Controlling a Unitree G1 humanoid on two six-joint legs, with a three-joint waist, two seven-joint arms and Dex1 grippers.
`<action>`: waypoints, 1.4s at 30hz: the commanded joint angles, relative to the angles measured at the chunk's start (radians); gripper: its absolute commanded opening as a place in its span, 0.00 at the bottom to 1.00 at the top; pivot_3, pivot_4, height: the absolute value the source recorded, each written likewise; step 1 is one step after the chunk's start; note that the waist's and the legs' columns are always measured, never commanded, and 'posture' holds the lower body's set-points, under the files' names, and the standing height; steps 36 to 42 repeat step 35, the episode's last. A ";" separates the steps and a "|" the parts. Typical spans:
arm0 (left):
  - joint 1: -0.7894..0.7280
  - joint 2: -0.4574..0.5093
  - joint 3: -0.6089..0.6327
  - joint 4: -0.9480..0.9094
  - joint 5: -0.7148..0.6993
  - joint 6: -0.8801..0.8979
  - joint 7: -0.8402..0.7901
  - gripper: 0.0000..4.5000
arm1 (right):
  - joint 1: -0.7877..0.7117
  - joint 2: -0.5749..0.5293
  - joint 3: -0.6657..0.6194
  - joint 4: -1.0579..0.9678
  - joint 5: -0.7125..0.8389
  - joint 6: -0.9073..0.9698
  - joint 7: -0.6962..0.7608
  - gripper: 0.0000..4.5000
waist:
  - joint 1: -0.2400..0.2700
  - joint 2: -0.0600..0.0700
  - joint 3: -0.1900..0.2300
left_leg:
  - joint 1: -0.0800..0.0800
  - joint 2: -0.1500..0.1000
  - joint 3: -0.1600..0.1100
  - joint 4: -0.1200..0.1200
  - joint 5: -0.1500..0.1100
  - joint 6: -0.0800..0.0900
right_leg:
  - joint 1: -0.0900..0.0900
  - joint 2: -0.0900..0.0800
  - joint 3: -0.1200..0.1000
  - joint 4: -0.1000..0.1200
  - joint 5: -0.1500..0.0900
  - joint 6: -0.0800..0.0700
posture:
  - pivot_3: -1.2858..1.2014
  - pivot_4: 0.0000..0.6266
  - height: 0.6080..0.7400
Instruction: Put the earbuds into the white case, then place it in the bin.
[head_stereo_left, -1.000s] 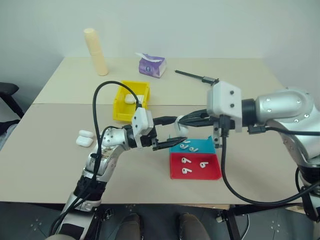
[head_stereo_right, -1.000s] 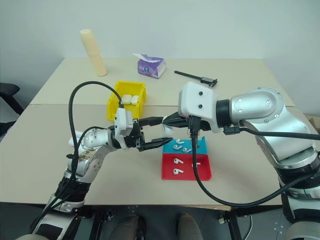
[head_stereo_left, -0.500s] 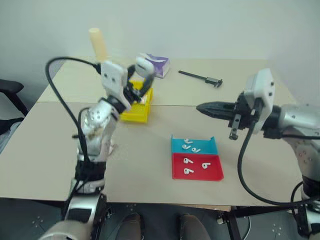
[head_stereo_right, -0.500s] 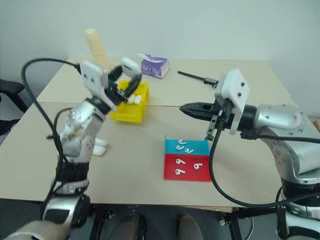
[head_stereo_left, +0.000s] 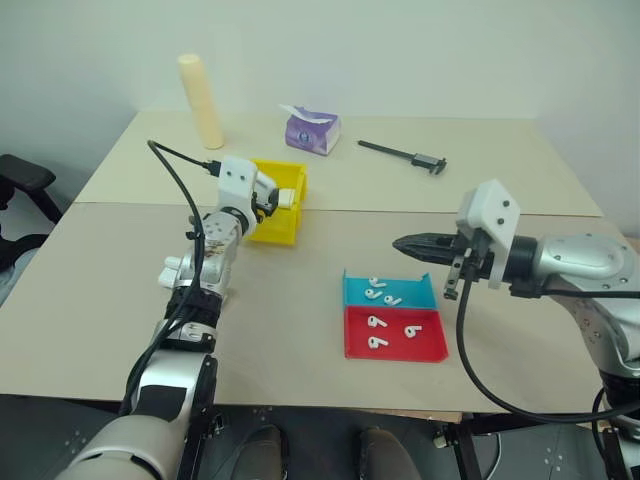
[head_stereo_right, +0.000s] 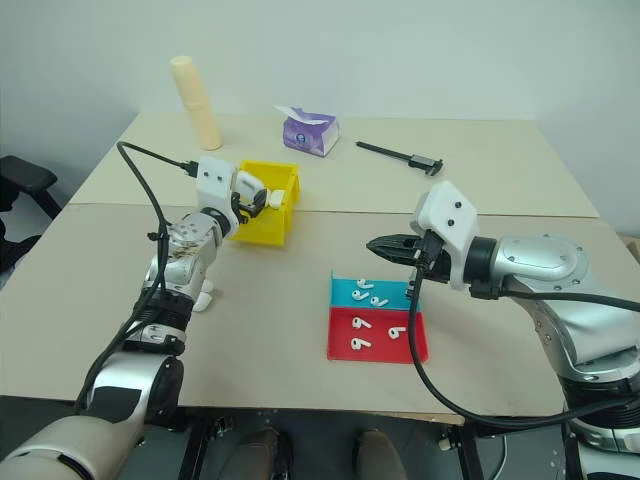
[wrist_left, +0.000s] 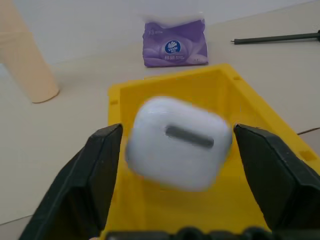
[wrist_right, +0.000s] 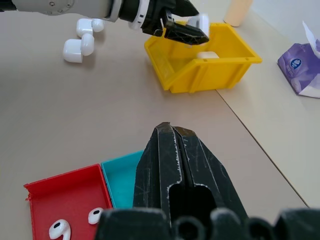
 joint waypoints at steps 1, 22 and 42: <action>-0.049 0.003 0.010 0.018 0.002 -0.054 -0.012 0.99 | 0.006 -0.014 -0.023 -0.037 -0.004 0.000 -0.014 0.00 | 0.000 0.000 0.000 | 0.000 0.000 0.000 0.000 0.000 0.000 | 0.000 0.000 0.000 0.000 0.000 0.000 | 0.52 0.24 1.00; 0.695 0.516 0.220 -1.017 -0.576 0.314 -0.775 0.99 | 0.194 -0.237 -0.171 0.257 -0.129 -0.534 0.408 0.00 | -0.022 0.000 0.000 | 0.008 0.001 -0.002 -0.001 0.001 -0.001 | 0.005 0.000 0.002 0.001 0.000 0.000 | 0.52 0.24 1.00; 1.016 0.639 0.458 -1.188 -0.706 0.355 -0.885 0.99 | 0.272 -0.290 -0.197 0.363 -0.130 -0.669 0.574 0.00 | -0.022 0.000 0.000 | 0.010 0.002 -0.002 -0.002 0.000 -0.001 | 0.004 0.000 0.003 0.001 -0.001 -0.002 | 0.52 0.24 1.00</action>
